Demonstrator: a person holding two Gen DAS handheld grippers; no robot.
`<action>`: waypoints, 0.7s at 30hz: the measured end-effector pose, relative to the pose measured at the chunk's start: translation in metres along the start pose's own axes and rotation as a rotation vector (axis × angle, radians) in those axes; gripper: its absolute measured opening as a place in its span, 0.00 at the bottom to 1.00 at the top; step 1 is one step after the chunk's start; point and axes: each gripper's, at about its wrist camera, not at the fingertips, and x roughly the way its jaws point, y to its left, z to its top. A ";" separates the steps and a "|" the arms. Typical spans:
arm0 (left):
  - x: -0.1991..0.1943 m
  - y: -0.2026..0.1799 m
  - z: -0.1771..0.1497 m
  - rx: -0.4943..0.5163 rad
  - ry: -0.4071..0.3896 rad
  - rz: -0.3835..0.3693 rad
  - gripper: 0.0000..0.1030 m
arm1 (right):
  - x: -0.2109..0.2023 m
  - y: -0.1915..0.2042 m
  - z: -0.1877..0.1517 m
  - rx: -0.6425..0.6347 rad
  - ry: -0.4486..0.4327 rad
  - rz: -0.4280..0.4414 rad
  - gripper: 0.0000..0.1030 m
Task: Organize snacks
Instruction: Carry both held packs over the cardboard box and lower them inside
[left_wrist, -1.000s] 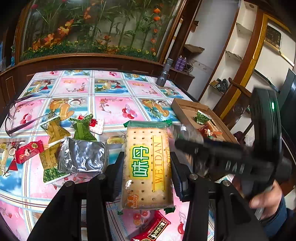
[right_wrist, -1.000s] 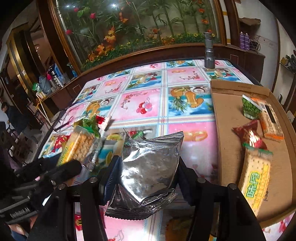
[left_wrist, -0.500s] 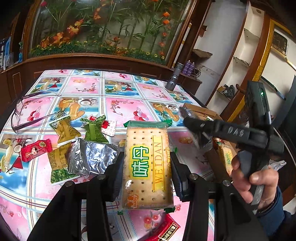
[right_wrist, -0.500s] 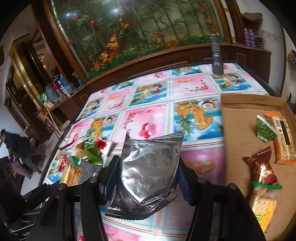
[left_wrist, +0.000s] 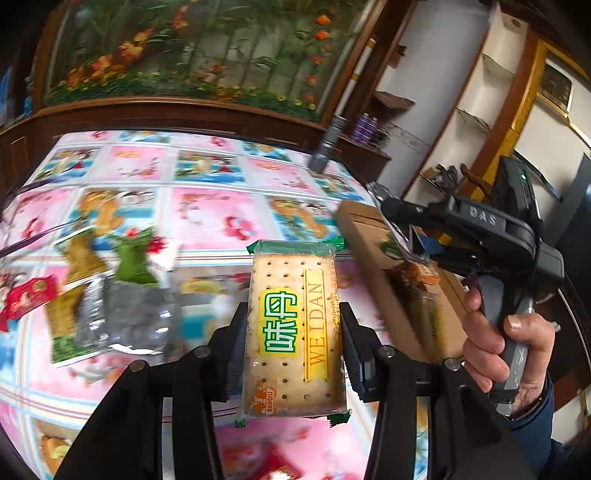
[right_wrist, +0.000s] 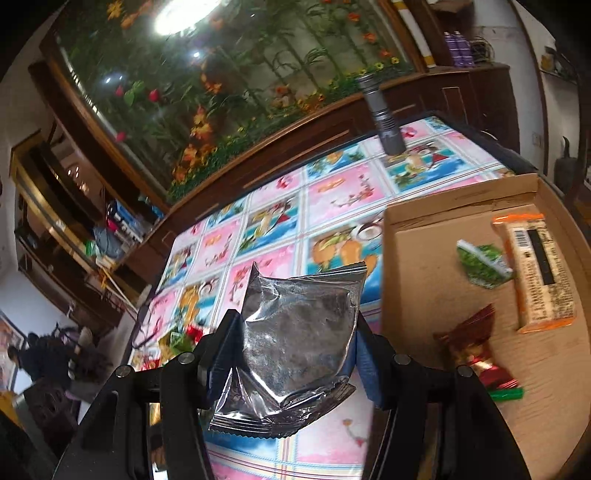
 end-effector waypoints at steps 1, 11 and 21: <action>0.003 -0.006 0.001 0.009 0.001 -0.001 0.43 | -0.003 -0.006 0.003 0.019 -0.006 0.004 0.61; 0.038 -0.081 0.019 0.092 0.026 -0.094 0.43 | -0.053 -0.069 0.035 0.172 -0.127 -0.014 0.61; 0.094 -0.138 0.004 0.114 0.112 -0.154 0.43 | -0.069 -0.116 0.044 0.295 -0.139 -0.146 0.61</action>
